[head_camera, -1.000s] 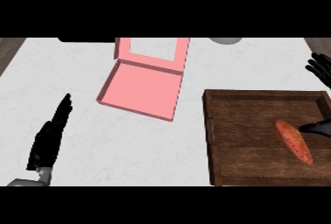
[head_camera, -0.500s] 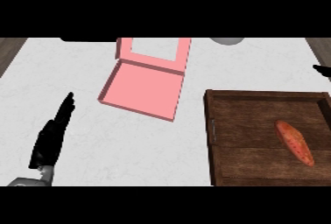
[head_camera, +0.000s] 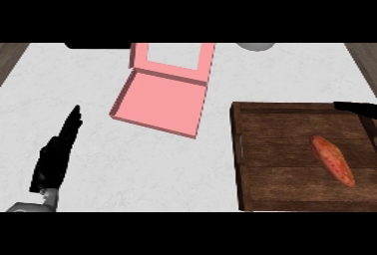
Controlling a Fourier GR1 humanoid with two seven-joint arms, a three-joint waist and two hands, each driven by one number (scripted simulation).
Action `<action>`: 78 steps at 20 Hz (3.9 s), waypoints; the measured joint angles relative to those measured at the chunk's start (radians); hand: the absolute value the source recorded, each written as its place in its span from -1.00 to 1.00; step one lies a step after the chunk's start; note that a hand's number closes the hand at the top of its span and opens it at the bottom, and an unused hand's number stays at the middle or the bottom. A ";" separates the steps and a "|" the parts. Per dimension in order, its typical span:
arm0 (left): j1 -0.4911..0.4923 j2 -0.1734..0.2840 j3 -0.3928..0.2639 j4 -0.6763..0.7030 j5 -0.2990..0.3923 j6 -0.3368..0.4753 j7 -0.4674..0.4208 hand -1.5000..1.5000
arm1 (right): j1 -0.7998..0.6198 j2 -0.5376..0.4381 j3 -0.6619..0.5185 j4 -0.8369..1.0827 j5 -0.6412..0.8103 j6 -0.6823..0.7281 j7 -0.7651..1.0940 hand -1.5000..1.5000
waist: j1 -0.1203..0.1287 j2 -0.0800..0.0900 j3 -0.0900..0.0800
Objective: Pick the sweet potato from the tray and place it in the cardboard box
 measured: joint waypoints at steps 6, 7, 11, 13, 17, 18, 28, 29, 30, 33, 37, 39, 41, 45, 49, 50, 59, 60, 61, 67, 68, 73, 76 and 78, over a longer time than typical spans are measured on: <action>0.012 -0.020 0.025 -0.027 -0.024 -0.021 0.013 0.00 | 0.046 0.069 -0.034 -0.066 0.072 0.012 0.083 -1.00 | -0.003 -0.001 0.000; 0.018 -0.023 0.029 -0.032 -0.027 -0.026 0.011 0.00 | 0.041 0.085 -0.031 -0.053 0.099 0.006 0.080 -1.00 | -0.001 -0.001 0.000; 0.012 -0.039 0.044 -0.027 -0.047 -0.043 0.014 0.00 | 0.062 0.105 -0.049 -0.044 0.172 0.010 0.069 -1.00 | -0.002 0.000 0.000; 0.010 -0.055 0.046 -0.031 -0.064 -0.042 0.023 0.00 | 0.065 0.126 -0.057 -0.030 0.207 0.007 0.061 -1.00 | -0.002 0.000 0.000; 0.010 -0.062 0.076 -0.027 -0.075 -0.069 0.021 0.00 | 0.089 0.164 -0.079 -0.035 0.264 0.008 0.050 -1.00 | -0.003 0.000 0.000; 0.014 -0.070 0.079 -0.027 -0.082 -0.072 0.018 0.00 | 0.090 0.170 -0.090 -0.038 0.274 0.017 0.046 -1.00 | -0.002 0.000 0.001; 0.036 -0.111 0.120 -0.037 -0.119 -0.115 0.000 0.00 | 0.097 0.265 -0.135 -0.027 0.388 0.024 0.022 -1.00 | -0.002 0.000 0.000; 0.036 -0.112 0.128 -0.031 -0.121 -0.121 -0.006 0.00 | 0.097 0.277 -0.139 -0.030 0.398 0.026 0.026 -1.00 | -0.002 0.000 0.000; 0.024 -0.109 0.136 -0.029 -0.120 -0.132 0.005 0.00 | 0.111 0.286 -0.145 -0.043 0.402 0.027 0.029 -1.00 | -0.003 0.000 0.000; 0.029 -0.120 0.143 -0.055 -0.130 -0.140 0.025 0.00 | 0.122 0.303 -0.168 -0.058 0.416 0.033 0.027 -1.00 | -0.003 0.000 0.000; -0.002 -0.129 0.158 -0.046 -0.144 -0.152 0.047 0.00 | 0.125 0.328 -0.169 -0.029 0.455 0.015 0.010 -1.00 | -0.003 0.000 0.000; 0.002 -0.140 0.159 -0.046 -0.153 -0.157 0.043 0.00 | 0.118 0.339 -0.166 -0.001 0.480 0.002 -0.009 -1.00 | -0.002 0.000 0.000; 0.010 -0.152 0.159 -0.057 -0.168 -0.153 0.044 0.00 | 0.109 0.337 -0.166 0.027 0.503 -0.010 -0.034 -1.00 | -0.001 0.000 0.001; -0.001 -0.152 0.184 -0.038 -0.168 -0.176 0.035 0.00 | 0.109 0.357 -0.155 0.029 0.548 -0.015 -0.032 -1.00 | -0.002 0.000 0.000; 0.015 -0.163 0.187 -0.041 -0.184 -0.177 0.022 0.00 | 0.120 0.365 -0.162 0.029 0.554 -0.004 -0.034 1.00 | -0.001 0.000 0.000; 0.011 -0.168 0.190 -0.031 -0.186 -0.178 0.019 0.00 | 0.124 0.373 -0.164 0.021 0.558 -0.006 -0.030 1.00 | -0.002 -0.001 -0.001; 0.034 -0.185 0.189 -0.067 -0.196 -0.191 0.028 0.00 | 0.095 0.408 -0.193 0.086 0.636 -0.231 -0.129 1.00 | 0.000 0.000 0.000; 0.034 -0.185 0.190 -0.070 -0.195 -0.195 0.029 0.00 | 0.069 0.422 -0.188 0.093 0.646 -0.239 -0.120 1.00 | 0.002 0.000 0.000; 0.024 -0.179 0.195 -0.072 -0.190 -0.201 0.036 0.00 | 0.030 0.442 -0.180 0.120 0.660 -0.263 -0.114 1.00 | 0.007 0.001 0.000; -0.012 -0.192 0.162 -0.054 -0.202 -0.216 0.022 0.00 | -0.266 0.544 -0.137 0.317 0.755 -0.380 -0.069 1.00 | 0.069 0.020 0.002; -0.013 -0.191 0.160 -0.057 -0.200 -0.221 0.021 0.00 | -0.311 0.557 -0.136 0.360 0.767 -0.405 -0.071 1.00 | 0.074 0.021 0.002; -0.029 -0.190 0.172 -0.036 -0.205 -0.214 0.016 0.00 | -0.494 0.596 -0.154 0.578 0.811 -0.549 -0.117 1.00 | 0.067 0.022 0.002; -0.031 -0.194 0.176 -0.026 -0.208 -0.209 0.011 0.00 | -0.599 0.598 -0.190 0.686 0.804 -0.587 -0.152 1.00 | 0.058 0.019 0.002; -0.031 -0.200 0.172 -0.039 -0.213 -0.202 0.028 0.00 | -0.653 0.598 -0.218 0.727 0.774 -0.572 -0.197 1.00 | 0.050 0.016 0.002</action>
